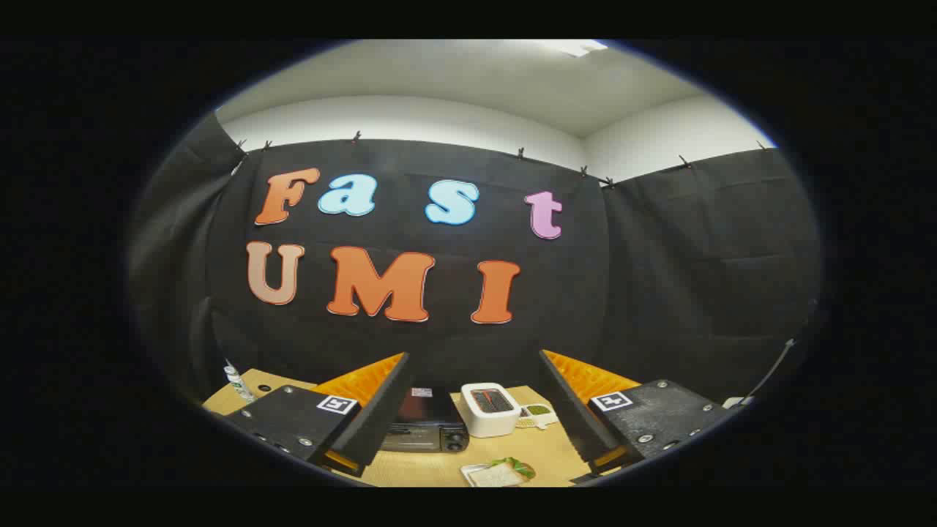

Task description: Open the toaster oven, put the food inside, and close the toaster oven door.

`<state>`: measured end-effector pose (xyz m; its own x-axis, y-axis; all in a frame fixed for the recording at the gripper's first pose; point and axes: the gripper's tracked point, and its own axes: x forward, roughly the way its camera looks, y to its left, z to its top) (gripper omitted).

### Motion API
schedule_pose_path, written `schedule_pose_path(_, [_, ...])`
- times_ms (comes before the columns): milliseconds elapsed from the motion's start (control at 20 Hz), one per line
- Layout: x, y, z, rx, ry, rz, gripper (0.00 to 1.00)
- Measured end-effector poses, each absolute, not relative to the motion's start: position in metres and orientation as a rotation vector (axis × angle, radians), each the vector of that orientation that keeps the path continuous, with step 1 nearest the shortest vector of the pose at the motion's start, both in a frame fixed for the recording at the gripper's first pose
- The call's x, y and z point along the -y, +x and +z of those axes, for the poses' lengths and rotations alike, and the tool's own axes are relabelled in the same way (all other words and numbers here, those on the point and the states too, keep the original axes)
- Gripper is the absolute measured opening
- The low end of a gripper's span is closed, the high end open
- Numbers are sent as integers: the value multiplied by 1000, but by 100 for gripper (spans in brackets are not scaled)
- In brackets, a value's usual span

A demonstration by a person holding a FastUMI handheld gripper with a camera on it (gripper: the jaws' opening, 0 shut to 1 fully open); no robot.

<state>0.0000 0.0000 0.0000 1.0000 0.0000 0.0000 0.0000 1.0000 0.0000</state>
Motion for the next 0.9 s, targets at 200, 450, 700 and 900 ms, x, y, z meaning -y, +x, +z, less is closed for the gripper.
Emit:
schedule_pose_path(200, [2, 1, -4, -8, -14, -11, 100])
schedule_pose_path(450, [-2, 4, -10, -21, -10, -7, 100])
schedule_pose_path(700, [-3, 9, -20, -37, -9, -8, 100])
schedule_pose_path(900, [-17, 24, -43, -64, 25, 5, 100])
